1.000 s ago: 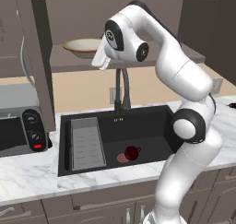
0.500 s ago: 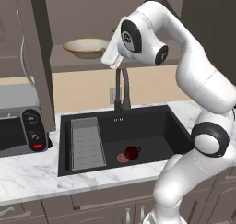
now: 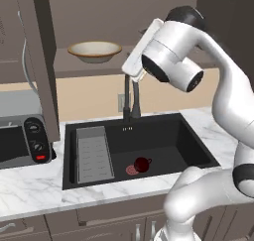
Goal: Pick the mug and place it in the sink. Pick the bowl and place it in the open cabinet and then close the cabinet.
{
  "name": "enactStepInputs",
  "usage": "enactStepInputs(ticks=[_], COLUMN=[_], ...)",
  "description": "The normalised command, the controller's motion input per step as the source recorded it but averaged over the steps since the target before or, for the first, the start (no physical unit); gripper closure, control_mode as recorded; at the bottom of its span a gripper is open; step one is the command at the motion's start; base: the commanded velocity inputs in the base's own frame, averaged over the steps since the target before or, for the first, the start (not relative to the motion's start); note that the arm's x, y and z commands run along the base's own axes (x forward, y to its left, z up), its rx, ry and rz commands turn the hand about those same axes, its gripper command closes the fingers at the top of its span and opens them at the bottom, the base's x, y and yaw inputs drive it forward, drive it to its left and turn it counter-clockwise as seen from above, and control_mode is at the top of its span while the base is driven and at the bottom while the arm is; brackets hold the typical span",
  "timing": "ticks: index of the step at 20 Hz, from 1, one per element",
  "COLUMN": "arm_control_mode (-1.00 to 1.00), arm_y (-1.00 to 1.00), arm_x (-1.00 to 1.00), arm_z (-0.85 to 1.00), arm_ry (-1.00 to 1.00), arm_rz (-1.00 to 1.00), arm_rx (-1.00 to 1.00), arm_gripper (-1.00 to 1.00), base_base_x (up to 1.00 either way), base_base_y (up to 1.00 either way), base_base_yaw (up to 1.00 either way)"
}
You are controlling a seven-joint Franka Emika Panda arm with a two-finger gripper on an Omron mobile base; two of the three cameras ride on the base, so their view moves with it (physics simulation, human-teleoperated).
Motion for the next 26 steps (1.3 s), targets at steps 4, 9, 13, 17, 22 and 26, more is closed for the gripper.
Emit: enactStepInputs(ticks=[4,9,13,17,22,26], arm_control_mode=[-1.0,-1.0,-1.0,-1.0,-1.0,-1.0], arm_y=[0.0,-0.01,-0.15,-0.26,-0.54,-0.59], arm_x=[-1.0,-1.0,-0.99,-0.82,-0.72,-0.6], arm_z=[0.0,0.0,0.02,0.1,0.18,0.32], arm_ry=[-0.34,-0.25,-0.27,-0.16,-0.07,-0.09], arm_rz=[-0.09,-0.1,-0.11,-0.06,-0.01,0.0], arm_rx=[0.0,0.0,0.0,0.02,0.08,0.09], arm_gripper=[-1.0,-1.0,-1.0,-1.0,-1.0,-1.0], base_base_x=[0.0,0.0,0.0,0.0,0.0,0.0], base_base_y=[0.0,0.0,0.0,0.0,0.0,0.0], base_base_yaw=[0.0,0.0,0.0,0.0,0.0,0.0])
